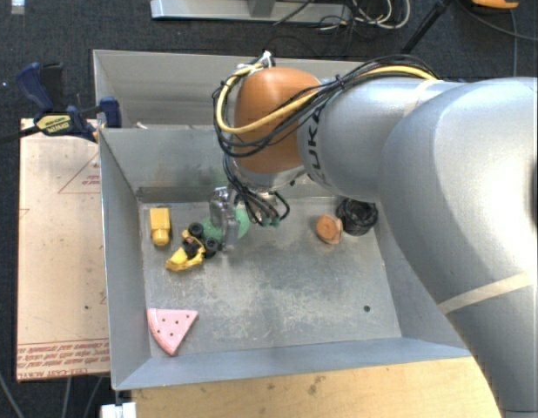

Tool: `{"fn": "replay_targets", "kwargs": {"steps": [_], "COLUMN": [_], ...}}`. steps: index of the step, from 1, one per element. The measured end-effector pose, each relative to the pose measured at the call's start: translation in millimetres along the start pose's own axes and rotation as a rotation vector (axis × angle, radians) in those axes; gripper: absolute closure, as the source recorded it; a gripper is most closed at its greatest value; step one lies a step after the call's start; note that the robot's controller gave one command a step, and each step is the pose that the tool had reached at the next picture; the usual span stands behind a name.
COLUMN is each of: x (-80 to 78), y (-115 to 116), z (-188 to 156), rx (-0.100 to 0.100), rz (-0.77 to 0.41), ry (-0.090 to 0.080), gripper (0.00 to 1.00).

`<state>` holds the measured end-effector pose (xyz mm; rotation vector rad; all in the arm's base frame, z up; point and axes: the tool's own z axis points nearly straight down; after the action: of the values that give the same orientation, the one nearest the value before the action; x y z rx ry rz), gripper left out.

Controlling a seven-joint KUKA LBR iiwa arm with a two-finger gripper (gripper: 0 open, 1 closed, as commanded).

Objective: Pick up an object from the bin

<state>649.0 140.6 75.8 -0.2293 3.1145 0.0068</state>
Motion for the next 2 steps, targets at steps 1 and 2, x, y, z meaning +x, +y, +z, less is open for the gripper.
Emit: {"fn": "replay_targets", "kwargs": {"steps": [1,2], "x": [-2.0,14.2], "y": [16.1,86.1], "z": [0.4,0.9], "rx": [0.004,0.001], "rz": [-0.059,-0.264], "ry": [0.004,0.008], "gripper": [1.0,1.0]}}
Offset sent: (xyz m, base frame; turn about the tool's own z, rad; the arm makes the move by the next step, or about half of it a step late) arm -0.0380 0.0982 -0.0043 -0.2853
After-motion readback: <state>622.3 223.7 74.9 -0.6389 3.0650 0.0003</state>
